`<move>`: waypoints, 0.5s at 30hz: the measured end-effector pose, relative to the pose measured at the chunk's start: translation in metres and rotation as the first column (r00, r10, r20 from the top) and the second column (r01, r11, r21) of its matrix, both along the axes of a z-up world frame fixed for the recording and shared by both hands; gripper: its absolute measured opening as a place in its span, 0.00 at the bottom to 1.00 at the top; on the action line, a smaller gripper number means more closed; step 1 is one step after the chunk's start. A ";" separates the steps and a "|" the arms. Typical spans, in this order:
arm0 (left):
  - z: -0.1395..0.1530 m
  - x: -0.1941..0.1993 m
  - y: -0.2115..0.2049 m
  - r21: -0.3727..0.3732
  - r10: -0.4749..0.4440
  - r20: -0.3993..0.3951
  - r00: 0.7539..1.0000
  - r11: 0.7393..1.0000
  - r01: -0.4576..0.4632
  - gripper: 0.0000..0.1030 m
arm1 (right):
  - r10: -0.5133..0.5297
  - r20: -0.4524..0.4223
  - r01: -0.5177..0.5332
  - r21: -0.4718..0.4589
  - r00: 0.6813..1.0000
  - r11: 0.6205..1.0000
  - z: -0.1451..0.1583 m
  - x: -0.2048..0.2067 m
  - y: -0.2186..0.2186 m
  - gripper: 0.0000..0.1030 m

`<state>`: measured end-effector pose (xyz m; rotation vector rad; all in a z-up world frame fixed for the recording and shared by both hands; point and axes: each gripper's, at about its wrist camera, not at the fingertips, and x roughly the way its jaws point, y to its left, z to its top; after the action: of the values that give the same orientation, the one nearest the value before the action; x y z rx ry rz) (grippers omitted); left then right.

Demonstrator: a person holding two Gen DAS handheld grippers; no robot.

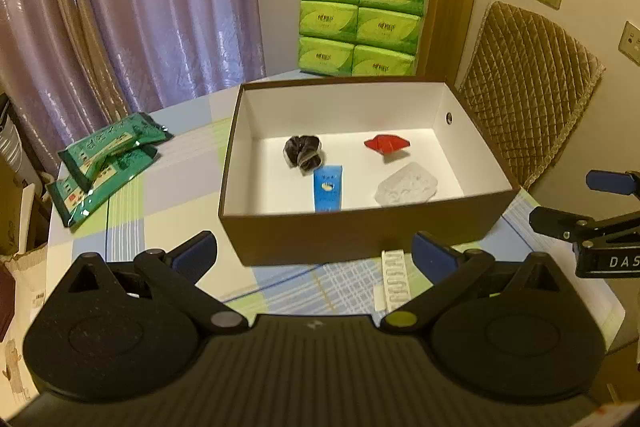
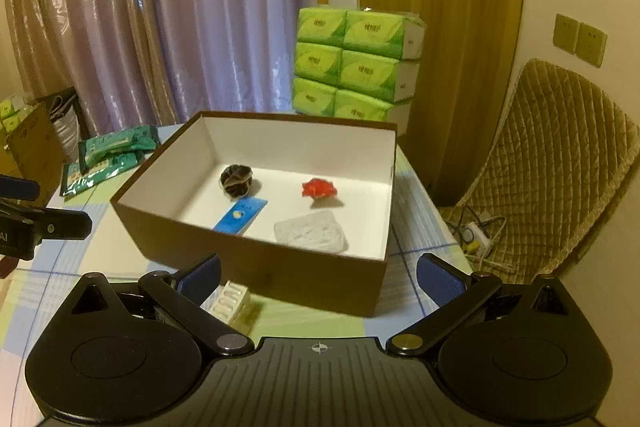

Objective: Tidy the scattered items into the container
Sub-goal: 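Withdraw both tools from the box toward the items on the table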

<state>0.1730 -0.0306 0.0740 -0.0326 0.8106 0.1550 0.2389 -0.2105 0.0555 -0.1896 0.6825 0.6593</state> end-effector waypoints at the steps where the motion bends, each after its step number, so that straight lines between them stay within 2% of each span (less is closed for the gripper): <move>1: -0.001 -0.003 0.000 0.001 0.001 -0.002 1.000 1.000 -0.001 0.99 | 0.001 -0.002 -0.001 -0.003 1.000 1.000 -0.001 -0.003 -0.001 0.98; 15: -0.023 -0.045 0.001 -0.013 0.033 -0.056 0.998 0.999 -0.034 0.99 | 0.013 -0.050 -0.015 -0.033 0.999 0.999 -0.017 -0.033 -0.012 0.98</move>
<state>0.1283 -0.0292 0.0510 -0.0547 0.8674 0.1825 0.2056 -0.2223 0.0388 -0.2091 0.7405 0.6683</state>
